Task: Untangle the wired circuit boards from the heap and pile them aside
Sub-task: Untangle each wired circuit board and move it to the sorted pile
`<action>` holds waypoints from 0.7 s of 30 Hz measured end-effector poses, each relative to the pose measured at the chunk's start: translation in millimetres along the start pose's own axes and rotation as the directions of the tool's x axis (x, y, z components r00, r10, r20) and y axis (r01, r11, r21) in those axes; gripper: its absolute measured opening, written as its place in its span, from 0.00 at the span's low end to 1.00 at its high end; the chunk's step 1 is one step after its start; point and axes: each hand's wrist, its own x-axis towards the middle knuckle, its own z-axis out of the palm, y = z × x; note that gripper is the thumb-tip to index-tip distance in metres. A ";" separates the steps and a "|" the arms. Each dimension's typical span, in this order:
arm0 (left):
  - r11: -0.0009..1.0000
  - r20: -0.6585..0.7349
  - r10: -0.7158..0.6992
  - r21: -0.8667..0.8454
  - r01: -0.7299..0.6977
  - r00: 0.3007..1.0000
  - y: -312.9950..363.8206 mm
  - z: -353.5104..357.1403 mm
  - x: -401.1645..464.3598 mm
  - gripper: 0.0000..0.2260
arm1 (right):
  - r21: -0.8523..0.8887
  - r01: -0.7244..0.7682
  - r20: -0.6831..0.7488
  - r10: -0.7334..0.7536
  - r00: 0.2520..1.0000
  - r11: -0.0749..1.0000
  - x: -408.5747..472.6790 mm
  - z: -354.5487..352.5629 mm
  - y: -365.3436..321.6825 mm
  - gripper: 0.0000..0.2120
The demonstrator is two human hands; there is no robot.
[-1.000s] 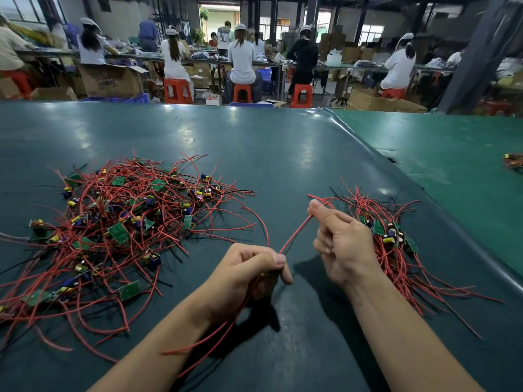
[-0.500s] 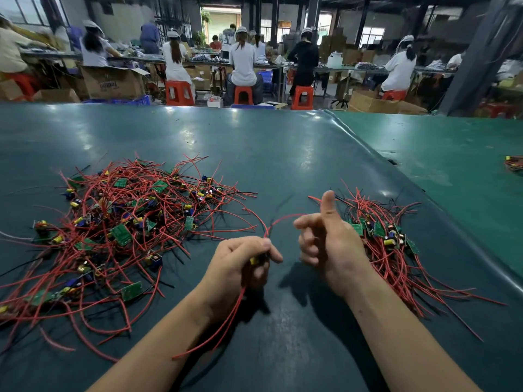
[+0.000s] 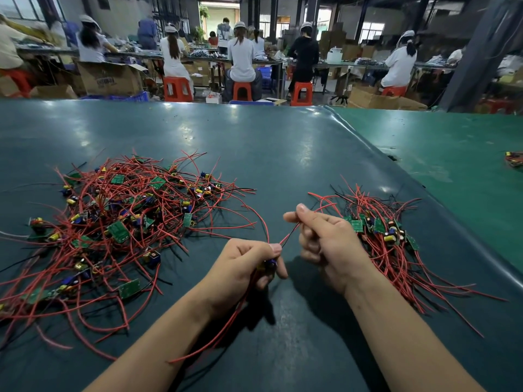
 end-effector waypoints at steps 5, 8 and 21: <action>0.995 0.073 -0.038 -0.092 0.044 0.997 -0.6 -1.7 1.6 0.15 | 0.182 0.108 -0.126 -0.086 0.988 0.977 0.1 3.4 -3.6 0.14; 0.995 0.122 -0.050 -0.084 0.061 0.991 -1.7 -2.3 0.0 0.15 | 0.358 -0.029 -0.086 0.064 0.994 0.933 -0.6 4.1 -6.9 0.22; 0.890 -0.117 -0.012 -0.454 -0.043 0.993 4.7 -2.0 2.2 0.14 | -0.109 -0.076 0.066 0.084 0.994 0.991 -3.8 -1.2 7.3 0.07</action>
